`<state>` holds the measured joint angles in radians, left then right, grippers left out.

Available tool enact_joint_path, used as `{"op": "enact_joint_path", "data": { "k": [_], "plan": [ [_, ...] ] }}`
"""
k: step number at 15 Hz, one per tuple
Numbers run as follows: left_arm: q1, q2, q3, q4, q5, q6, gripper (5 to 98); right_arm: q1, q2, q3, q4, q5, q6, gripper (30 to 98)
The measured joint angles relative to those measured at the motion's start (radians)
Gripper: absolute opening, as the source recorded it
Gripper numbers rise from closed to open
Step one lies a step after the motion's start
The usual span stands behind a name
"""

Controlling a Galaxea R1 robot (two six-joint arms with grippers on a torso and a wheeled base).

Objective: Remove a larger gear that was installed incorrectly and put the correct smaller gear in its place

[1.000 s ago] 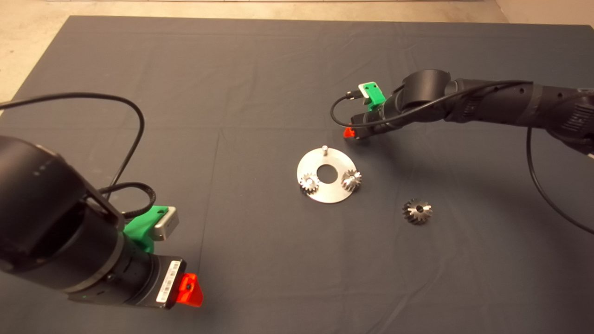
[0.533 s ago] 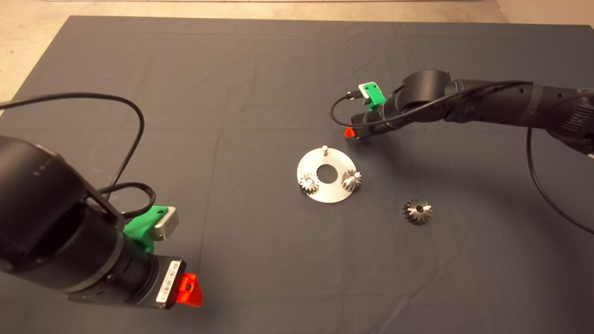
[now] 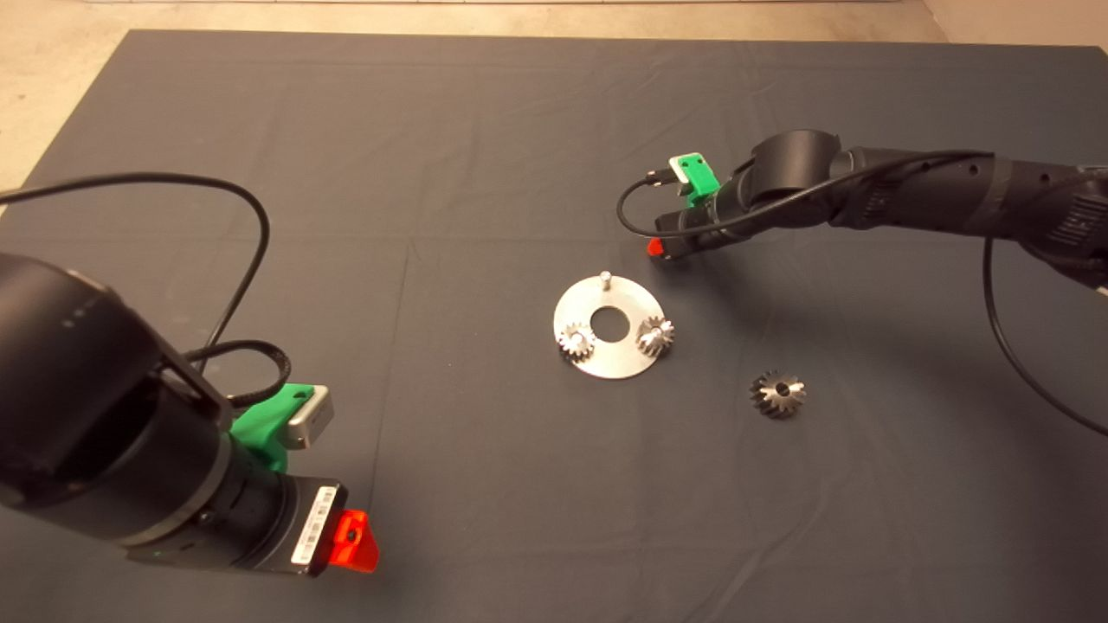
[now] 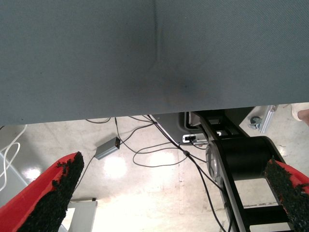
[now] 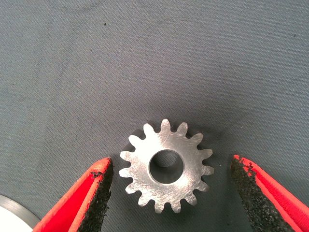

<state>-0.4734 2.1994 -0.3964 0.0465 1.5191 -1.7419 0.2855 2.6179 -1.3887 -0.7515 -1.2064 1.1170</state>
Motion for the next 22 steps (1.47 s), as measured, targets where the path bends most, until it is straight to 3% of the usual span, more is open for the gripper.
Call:
{"op": "enact_joint_path", "data": {
  "k": [5, 8, 10, 12, 13, 22],
  "plan": [
    [0.003, 0.000, 0.000, 0.000, 0.000, 0.000, 97.6, 0.000, 0.000, 0.000, 0.000, 0.000, 0.000, 56.8],
    [0.002, 0.000, 0.000, 0.000, 0.000, 0.000, 97.6, 0.000, 0.000, 0.000, 0.000, 0.000, 0.000, 56.3],
    [0.003, 0.000, 0.000, 0.000, 0.000, 0.000, 97.6, 0.000, 0.000, 0.000, 0.000, 0.001, 0.000, 51.0],
    [0.002, 0.000, 0.000, 0.000, 0.000, 0.000, 97.6, 0.000, 0.000, 0.000, 0.000, 0.002, 0.000, 50.3],
    [0.002, 0.000, 0.000, 0.000, 0.000, 0.000, 97.6, 0.000, 0.000, 0.000, 0.000, 0.003, 0.000, 46.2],
    [0.002, 0.000, 0.000, 0.000, 0.000, 0.000, 97.6, 0.000, 0.000, 0.000, 0.000, 0.002, 0.000, 42.6]
  ]
}}
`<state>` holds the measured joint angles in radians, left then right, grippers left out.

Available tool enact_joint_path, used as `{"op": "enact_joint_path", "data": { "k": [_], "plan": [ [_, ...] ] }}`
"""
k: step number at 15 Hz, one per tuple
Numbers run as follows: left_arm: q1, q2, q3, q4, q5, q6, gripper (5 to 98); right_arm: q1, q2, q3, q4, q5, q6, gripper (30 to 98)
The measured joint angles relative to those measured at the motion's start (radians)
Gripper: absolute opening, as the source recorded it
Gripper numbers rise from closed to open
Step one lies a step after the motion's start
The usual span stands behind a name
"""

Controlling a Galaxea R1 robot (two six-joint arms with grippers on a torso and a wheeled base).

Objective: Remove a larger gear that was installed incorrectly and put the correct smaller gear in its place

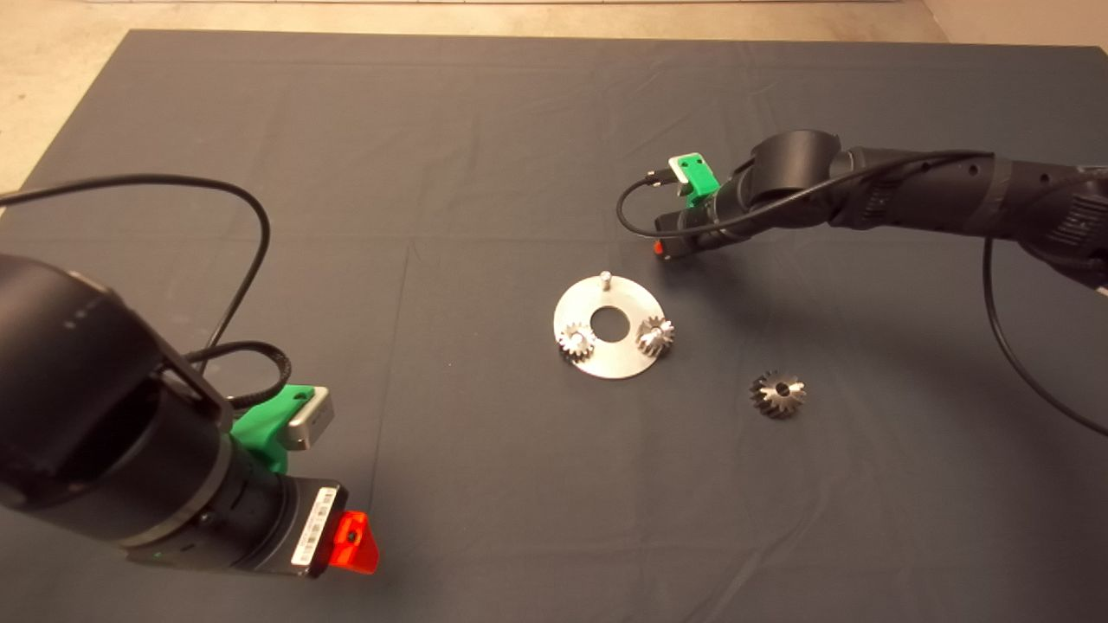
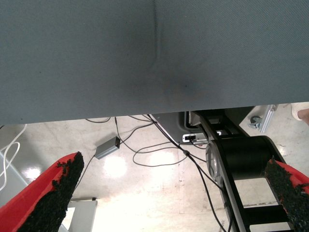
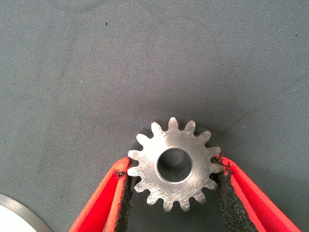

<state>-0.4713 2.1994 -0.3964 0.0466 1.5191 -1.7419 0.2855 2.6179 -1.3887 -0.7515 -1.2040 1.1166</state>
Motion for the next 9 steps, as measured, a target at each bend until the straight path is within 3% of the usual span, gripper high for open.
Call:
{"op": "enact_joint_path", "data": {
  "k": [9],
  "plan": [
    [0.000, 0.000, 0.000, 0.000, 0.000, 0.000, 97.6, 0.000, -0.003, 0.007, 0.000, -0.003, 0.003, 40.3]
  ]
}}
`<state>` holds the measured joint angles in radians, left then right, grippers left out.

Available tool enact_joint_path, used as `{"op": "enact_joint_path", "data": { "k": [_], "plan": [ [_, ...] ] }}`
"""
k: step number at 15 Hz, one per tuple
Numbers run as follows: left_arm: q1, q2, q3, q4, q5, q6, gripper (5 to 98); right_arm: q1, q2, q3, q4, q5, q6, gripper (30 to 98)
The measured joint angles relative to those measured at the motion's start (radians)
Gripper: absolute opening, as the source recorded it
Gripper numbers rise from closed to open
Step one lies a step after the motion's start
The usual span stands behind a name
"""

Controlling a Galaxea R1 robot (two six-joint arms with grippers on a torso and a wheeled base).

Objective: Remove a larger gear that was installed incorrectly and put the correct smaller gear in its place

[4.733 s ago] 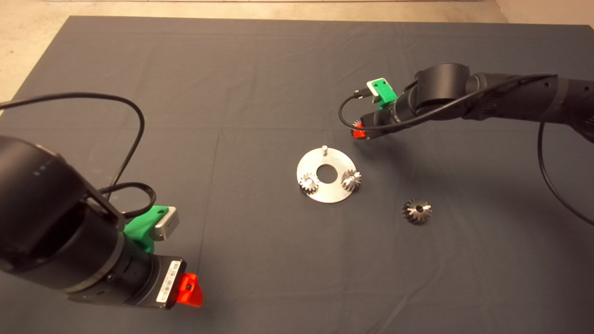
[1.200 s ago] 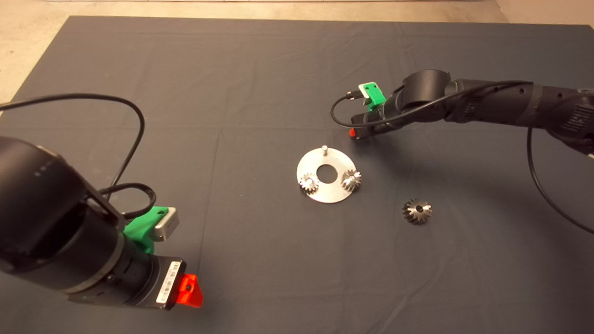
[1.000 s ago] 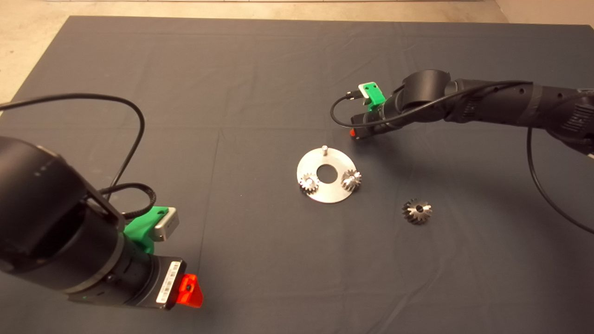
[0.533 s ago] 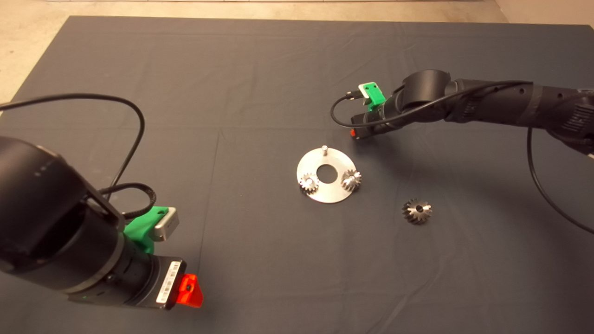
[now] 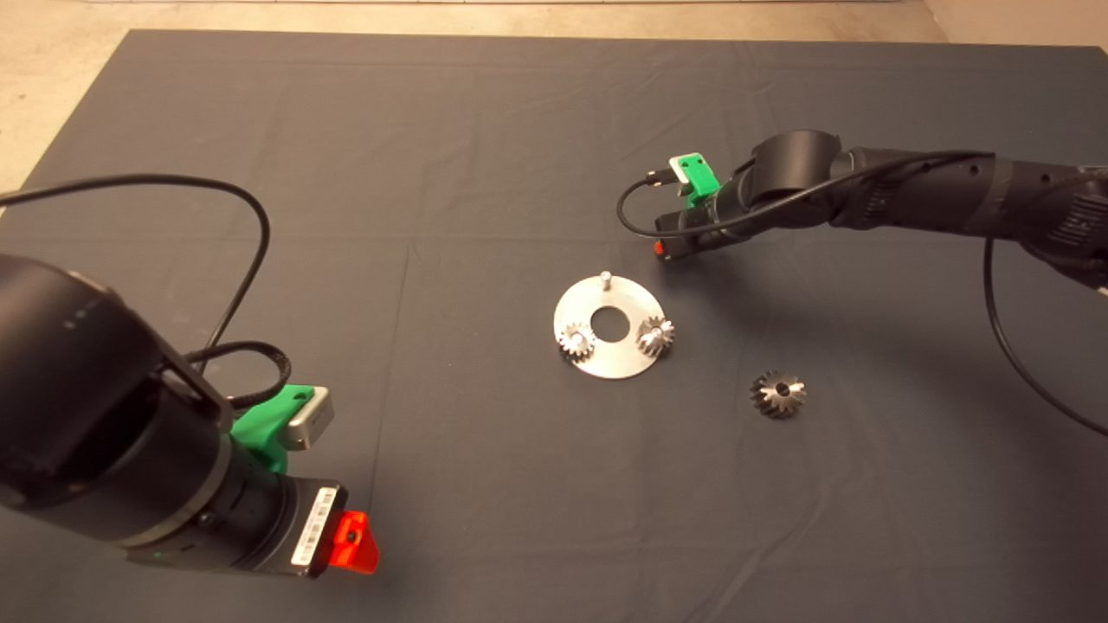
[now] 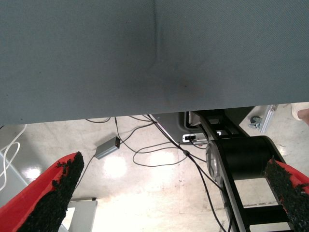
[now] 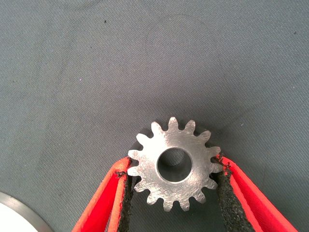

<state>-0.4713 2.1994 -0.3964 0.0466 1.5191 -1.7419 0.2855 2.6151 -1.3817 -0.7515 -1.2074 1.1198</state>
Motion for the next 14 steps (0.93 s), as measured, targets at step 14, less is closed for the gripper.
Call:
{"op": "enact_joint_path", "data": {
  "k": [14],
  "plan": [
    [0.000, -0.002, 0.006, 0.000, 0.001, 0.000, 97.6, 0.024, -0.025, 0.065, 0.003, -0.019, -0.049, 39.3]
  ]
}}
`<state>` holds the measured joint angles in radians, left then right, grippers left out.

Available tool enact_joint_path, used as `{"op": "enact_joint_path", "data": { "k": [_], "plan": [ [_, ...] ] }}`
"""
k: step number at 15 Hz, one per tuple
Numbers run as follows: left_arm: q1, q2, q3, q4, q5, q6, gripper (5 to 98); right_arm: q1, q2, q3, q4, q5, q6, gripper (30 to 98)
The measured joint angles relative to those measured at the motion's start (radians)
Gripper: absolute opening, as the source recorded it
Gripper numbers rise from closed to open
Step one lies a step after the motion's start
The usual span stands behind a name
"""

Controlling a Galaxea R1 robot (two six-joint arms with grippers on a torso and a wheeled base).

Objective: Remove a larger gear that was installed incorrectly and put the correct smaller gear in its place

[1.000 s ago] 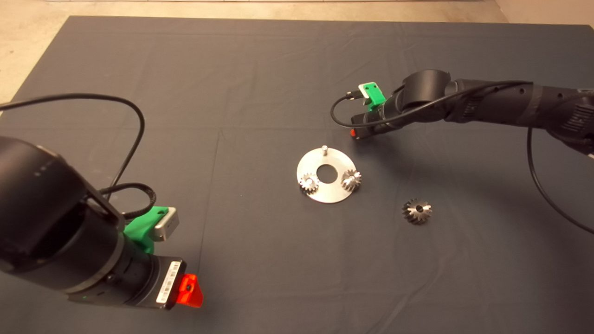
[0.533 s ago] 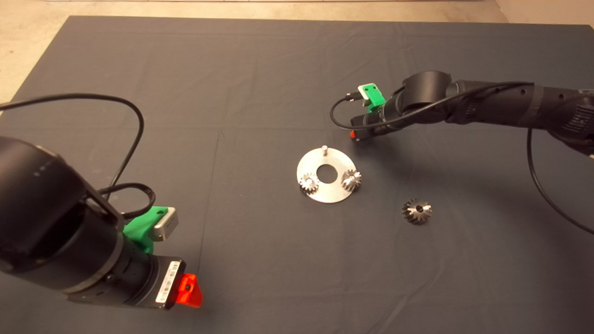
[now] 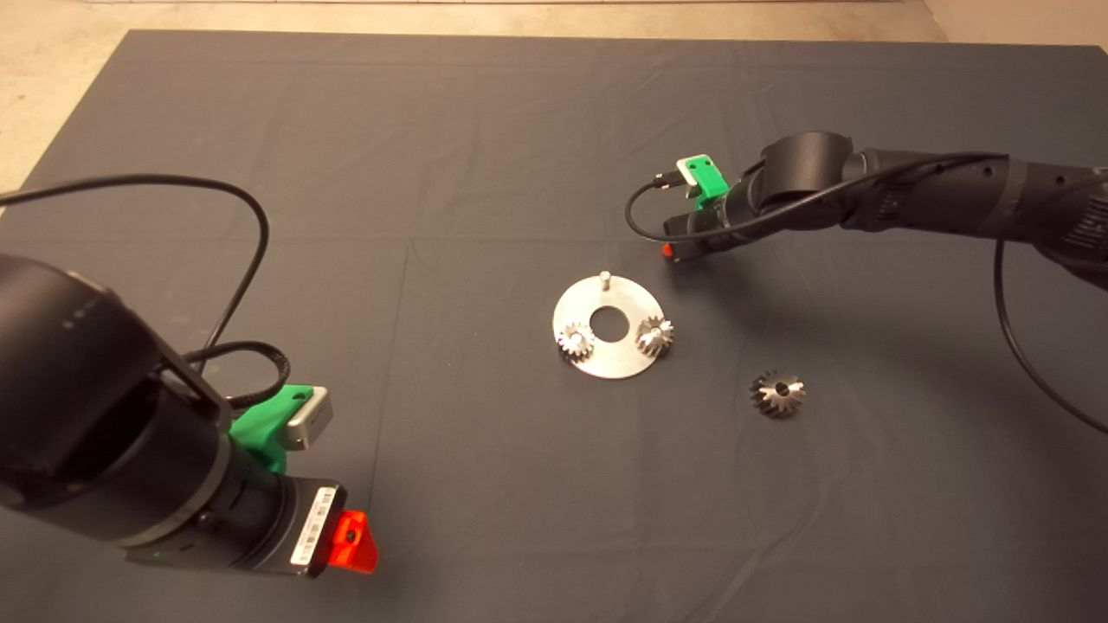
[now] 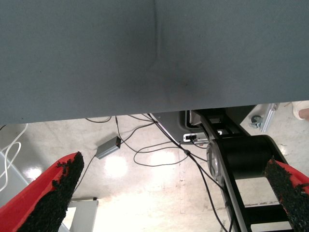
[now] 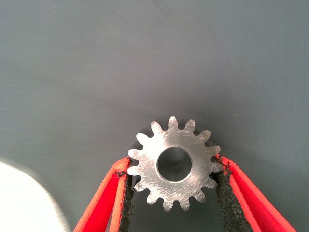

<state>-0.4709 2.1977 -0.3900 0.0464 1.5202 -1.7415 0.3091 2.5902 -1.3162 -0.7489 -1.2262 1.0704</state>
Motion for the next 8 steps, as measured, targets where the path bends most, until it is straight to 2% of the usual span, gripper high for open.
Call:
{"op": "enact_joint_path", "data": {
  "k": [3, 4, 6, 8],
  "plan": [
    [0.000, 0.000, 0.001, 0.001, 0.000, 0.000, 97.6, 0.071, -0.031, 0.036, 0.001, 0.020, -0.016, 39.2],
    [0.000, -0.001, 0.001, 0.001, 0.000, -0.001, 97.6, 0.080, -0.048, 0.036, 0.001, 0.016, -0.027, 39.2],
    [0.000, 0.000, 0.001, 0.001, -0.001, -0.001, 97.6, 0.072, -0.061, 0.034, 0.008, 0.004, -0.078, 39.3],
    [0.000, -0.001, 0.001, 0.001, 0.000, -0.001, 97.6, 0.064, -0.058, 0.034, 0.028, 0.005, -0.114, 39.2]
  ]
}}
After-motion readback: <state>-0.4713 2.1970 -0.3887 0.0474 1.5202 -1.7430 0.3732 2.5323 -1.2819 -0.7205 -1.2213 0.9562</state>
